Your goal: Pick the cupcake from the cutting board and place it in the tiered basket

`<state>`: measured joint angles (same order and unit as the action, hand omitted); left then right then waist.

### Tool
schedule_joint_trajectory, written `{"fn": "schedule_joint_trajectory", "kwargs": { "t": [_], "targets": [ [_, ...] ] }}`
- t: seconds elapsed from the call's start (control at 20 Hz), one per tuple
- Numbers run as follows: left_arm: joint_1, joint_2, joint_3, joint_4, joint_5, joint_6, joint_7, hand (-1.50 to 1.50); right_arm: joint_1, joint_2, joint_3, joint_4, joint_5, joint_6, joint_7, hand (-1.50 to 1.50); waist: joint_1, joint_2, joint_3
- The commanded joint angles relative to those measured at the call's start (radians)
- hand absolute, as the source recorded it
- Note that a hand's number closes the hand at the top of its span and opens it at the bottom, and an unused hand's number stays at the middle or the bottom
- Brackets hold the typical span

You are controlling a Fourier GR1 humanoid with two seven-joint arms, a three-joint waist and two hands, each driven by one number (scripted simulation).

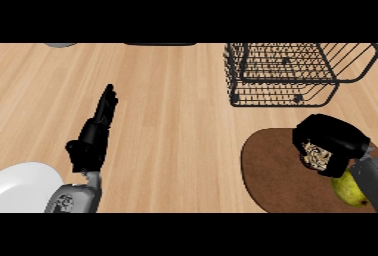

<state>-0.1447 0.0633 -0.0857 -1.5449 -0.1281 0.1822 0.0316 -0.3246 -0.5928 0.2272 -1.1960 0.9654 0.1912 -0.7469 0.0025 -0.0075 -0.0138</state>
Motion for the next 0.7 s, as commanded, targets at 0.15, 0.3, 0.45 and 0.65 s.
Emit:
{"fn": "schedule_joint_trajectory", "kwargs": {
  "t": [0.15, 0.3, 0.45, 0.65],
  "targets": [
    [0.009, -0.014, -0.016, 0.006, -0.013, 0.011, 0.003, 0.00, -0.019, 0.141, -0.007, 0.026, 0.180, 0.119, 0.621, 1.50, -0.013, -0.005, 0.000],
    [0.016, -0.011, -0.015, -0.006, -0.011, 0.008, 0.012, 0.00, -0.033, 0.260, 0.004, -0.019, 0.245, 0.169, 0.877, 1.50, -0.005, -0.009, 0.006],
    [0.015, 0.000, -0.016, -0.005, -0.012, -0.004, 0.004, 0.00, -0.094, 0.406, 0.003, -0.079, 0.295, 0.226, 1.113, 1.50, 0.005, -0.006, 0.009],
    [0.006, 0.002, -0.009, -0.032, -0.003, -0.005, 0.045, 0.00, -0.163, 0.563, 0.032, -0.184, 0.394, 0.279, 1.400, 1.50, 0.002, -0.006, 0.011]
  ]
}}
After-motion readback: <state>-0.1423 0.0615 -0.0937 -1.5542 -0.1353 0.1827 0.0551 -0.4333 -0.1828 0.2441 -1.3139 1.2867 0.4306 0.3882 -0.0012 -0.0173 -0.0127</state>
